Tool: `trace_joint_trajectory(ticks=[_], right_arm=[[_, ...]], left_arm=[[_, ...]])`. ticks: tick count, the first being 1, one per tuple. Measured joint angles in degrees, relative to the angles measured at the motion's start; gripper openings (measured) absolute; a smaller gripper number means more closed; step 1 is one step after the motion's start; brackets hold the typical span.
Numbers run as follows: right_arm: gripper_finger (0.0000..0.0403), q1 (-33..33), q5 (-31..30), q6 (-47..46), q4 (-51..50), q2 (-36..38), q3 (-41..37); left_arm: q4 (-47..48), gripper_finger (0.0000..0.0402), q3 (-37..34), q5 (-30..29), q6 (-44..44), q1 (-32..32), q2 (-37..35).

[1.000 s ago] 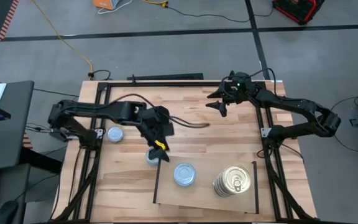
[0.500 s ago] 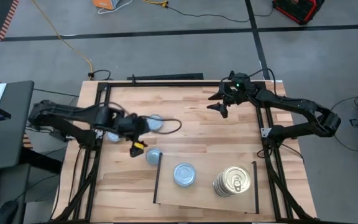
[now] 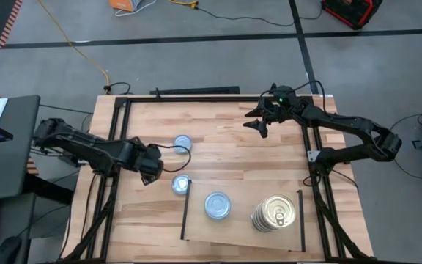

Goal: Stack canned seafood by type on shelf
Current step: Stack the green tuna can on the top of the green tuna cans on the shelf

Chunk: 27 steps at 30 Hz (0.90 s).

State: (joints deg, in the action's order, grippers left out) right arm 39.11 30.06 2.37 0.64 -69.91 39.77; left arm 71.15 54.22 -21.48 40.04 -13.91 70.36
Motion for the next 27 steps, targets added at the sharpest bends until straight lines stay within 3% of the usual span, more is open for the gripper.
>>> trace_joint_trajectory(ticks=[6, 10, 14, 19, 24, 27], right_arm=[[0.0270, -1.5, -0.1, 0.0, -0.2, 0.0, 0.0], [0.0270, -2.5, -0.1, 0.4, -1.0, 0.0, 0.0], [0.0270, -2.8, -0.1, 1.1, -3.5, 0.0, 0.0], [0.0270, -2.8, -0.1, 0.7, -2.8, 0.0, -0.7], [0.0270, -3.7, -0.2, -0.5, -1.9, 0.0, -0.7], [0.0270, -4.8, -0.2, -0.9, -1.3, 0.0, -0.7]], left_arm=[[3.6, 0.0281, 0.0, -0.9, -2.3, -0.5, 7.2], [2.2, 0.0281, -0.1, -5.3, -1.7, -3.6, 7.0], [1.8, 0.0281, -0.9, -6.6, 4.4, -5.9, 2.7], [0.9, 0.0281, -8.1, -5.6, 15.0, -8.7, -2.3], [-2.8, 0.0281, -14.4, -1.3, 18.5, -11.7, -1.3], [-3.2, 0.0278, -15.3, -2.0, 20.5, -13.8, 0.7]])
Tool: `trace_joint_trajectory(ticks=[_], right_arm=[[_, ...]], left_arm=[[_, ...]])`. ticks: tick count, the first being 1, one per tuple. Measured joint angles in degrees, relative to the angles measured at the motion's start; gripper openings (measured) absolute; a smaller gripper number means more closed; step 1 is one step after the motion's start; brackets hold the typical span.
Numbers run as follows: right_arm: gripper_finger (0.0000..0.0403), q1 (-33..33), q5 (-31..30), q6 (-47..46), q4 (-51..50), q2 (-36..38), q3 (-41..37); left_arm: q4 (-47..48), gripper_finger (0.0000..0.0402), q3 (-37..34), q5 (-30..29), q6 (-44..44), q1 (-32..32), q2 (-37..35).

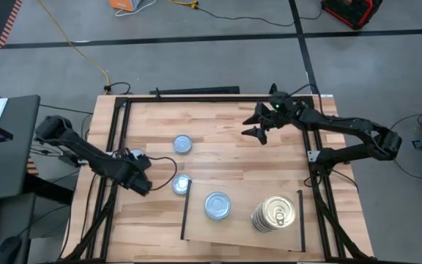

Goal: Stack canned seafood by type on shelf
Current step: Stack the green tuna can on the top of the green tuna cans on the shelf

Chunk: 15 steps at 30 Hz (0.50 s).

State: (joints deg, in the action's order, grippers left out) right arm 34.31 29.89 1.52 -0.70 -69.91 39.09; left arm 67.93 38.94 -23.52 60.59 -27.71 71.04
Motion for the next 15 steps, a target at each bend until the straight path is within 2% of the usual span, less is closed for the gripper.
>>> trace_joint_trajectory(ticks=[6, 15], right_arm=[[0.0270, -2.0, -1.5, -0.5, -0.1, 0.0, 0.0], [0.0270, -2.4, -1.8, -0.6, 0.0, 0.0, 0.0]], left_arm=[[1.1, 0.0243, 0.0, -3.8, 0.3, -3.0, 4.5], [1.1, 0.0197, 0.1, -3.8, -1.4, -3.0, 15.7]])
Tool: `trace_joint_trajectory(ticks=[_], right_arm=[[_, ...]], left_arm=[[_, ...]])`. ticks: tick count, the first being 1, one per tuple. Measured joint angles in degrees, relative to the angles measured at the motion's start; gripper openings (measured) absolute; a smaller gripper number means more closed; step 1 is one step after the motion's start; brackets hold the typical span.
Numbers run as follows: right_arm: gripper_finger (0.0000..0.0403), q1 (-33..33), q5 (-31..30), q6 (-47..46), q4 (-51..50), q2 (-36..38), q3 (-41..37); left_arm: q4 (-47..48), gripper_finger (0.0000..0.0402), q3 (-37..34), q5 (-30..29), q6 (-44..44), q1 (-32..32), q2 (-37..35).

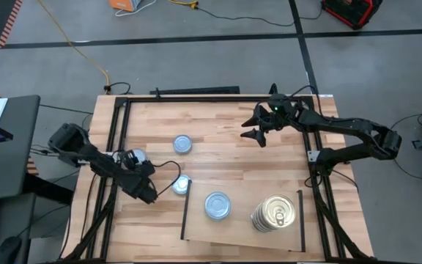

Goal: Stack canned seafood by type on shelf
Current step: Stack the green tuna can on the top of the green tuna cans on the shelf

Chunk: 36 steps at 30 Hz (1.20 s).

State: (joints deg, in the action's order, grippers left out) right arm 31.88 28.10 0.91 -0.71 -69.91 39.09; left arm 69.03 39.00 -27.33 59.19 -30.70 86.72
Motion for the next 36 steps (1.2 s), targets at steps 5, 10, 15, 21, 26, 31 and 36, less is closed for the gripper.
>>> trace_joint_trajectory(ticks=[5, 10, 15, 21, 26, 31, 36], right_arm=[[0.0270, 0.0, 0.0, 0.0, 0.6, 0.0, 0.0], [0.0270, 0.0, 0.0, 0.0, 0.7, 0.0, 0.0], [0.0270, 0.0, 0.0, 0.0, 0.7, 0.0, 0.0], [0.0270, 0.0, 0.0, -0.3, 0.7, 0.0, 0.0], [0.0270, 0.0, 0.0, -0.7, 0.7, 0.0, 0.0], [0.0270, 0.0, 0.0, -0.9, 0.8, 0.0, 0.0], [0.0270, 0.0, 0.0, -0.9, 0.8, 0.0, 0.0]], left_arm=[[-3.6, 0.0182, 0.1, 2.2, -4.8, 0.0, 5.8], [-4.8, 0.0143, 0.5, 3.1, -7.1, 0.0, 8.0], [-5.1, 0.0090, 1.4, 3.7, -7.1, 0.1, 5.6], [-6.1, 0.0028, 2.6, 5.3, -5.6, 0.1, 0.2], [-7.7, 0.0002, 3.6, 5.9, -3.5, 0.0, -4.5], [-9.7, 0.0001, 2.9, 5.2, -4.2, 0.0, -5.7], [-10.7, 0.0000, 2.9, 5.6, -5.5, 0.0, -5.7]])
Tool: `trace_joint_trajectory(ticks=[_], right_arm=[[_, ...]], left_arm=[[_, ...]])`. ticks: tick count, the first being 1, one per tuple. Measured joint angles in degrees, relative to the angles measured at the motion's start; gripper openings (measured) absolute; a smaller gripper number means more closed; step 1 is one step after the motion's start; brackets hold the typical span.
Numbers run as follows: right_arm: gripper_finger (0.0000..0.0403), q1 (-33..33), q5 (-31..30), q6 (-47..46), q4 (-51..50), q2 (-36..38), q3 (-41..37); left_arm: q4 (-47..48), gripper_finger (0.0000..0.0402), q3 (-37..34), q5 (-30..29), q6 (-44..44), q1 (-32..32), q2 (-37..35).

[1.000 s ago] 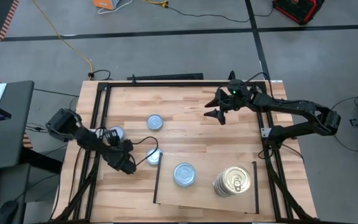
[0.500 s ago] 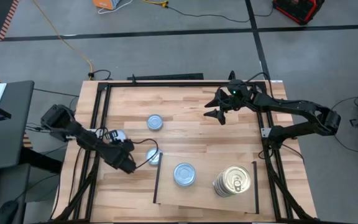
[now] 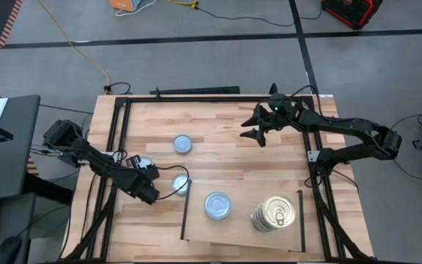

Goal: Stack canned seafood by type on shelf
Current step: Stack the green tuna can on the top of the green tuna cans on the shelf

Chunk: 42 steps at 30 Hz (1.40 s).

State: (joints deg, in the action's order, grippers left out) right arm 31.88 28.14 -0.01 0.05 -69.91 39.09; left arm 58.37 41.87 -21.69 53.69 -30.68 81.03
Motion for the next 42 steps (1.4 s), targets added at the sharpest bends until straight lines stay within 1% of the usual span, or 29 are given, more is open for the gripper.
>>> trace_joint_trajectory(ticks=[9, 14, 19, 22, 24, 28, 29, 31, 32, 34, 36, 39, 42], right_arm=[[0.0270, 0.0, 0.0, 0.0, 0.0, 0.0, 0.0], [0.0270, 0.0, 0.0, -0.2, 0.0, 0.0, 0.0], [0.0270, 0.0, 0.0, -0.1, 0.0, 0.0, 0.0], [0.0270, 0.0, 0.0, -0.1, 0.0, 0.0, 0.0], [0.0270, 0.0, 0.0, -0.1, 0.0, 0.0, 0.0], [0.0270, 0.0, 0.0, -0.1, 0.0, 0.0, 0.0], [0.0270, 0.0, 0.0, -0.1, 0.0, 0.0, 0.0], [0.0270, 0.0, 0.0, -0.1, 0.1, 0.0, 0.0], [0.0270, 0.0, 0.0, -0.1, 0.3, 0.0, 0.0], [0.0270, 0.0, 0.0, -0.3, 0.6, 0.0, 0.0], [0.0270, 0.0, 0.0, -0.4, 0.6, 0.0, 0.0], [0.0270, 0.0, 0.1, -0.4, 0.6, 0.0, 0.0], [0.0270, 0.0, 0.3, -0.4, 0.6, 0.0, 0.0]], left_arm=[[-0.9, 0.0000, 0.0, 1.8, -0.3, 0.0, -0.1], [-3.3, 0.0000, 0.1, 5.4, -2.3, 0.0, 0.1], [-0.8, 0.0000, 1.2, 2.8, -2.1, 0.0, 0.0], [0.3, 0.0000, 2.0, 2.3, -2.1, 0.0, 0.0], [1.0, 0.0000, 2.8, 2.7, -2.2, 0.0, 0.0], [1.2, 0.0000, 5.8, 8.0, -4.9, 0.0, 0.0], [1.3, 0.0000, 6.9, 8.5, -5.0, 0.0, 0.0], [2.8, 0.0000, 9.2, 7.6, -3.5, 0.0, 0.0], [4.6, 0.0001, 10.6, 6.0, -1.9, 0.1, 0.0], [8.8, 0.0011, 12.9, 2.7, 1.7, 0.7, -0.1], [12.3, 0.0032, 15.0, 0.9, 3.2, 1.6, -0.1], [13.7, 0.0083, 17.3, 0.1, 2.5, 3.3, -0.1], [13.7, 0.0145, 17.8, 0.1, 0.2, 5.7, -0.1]])
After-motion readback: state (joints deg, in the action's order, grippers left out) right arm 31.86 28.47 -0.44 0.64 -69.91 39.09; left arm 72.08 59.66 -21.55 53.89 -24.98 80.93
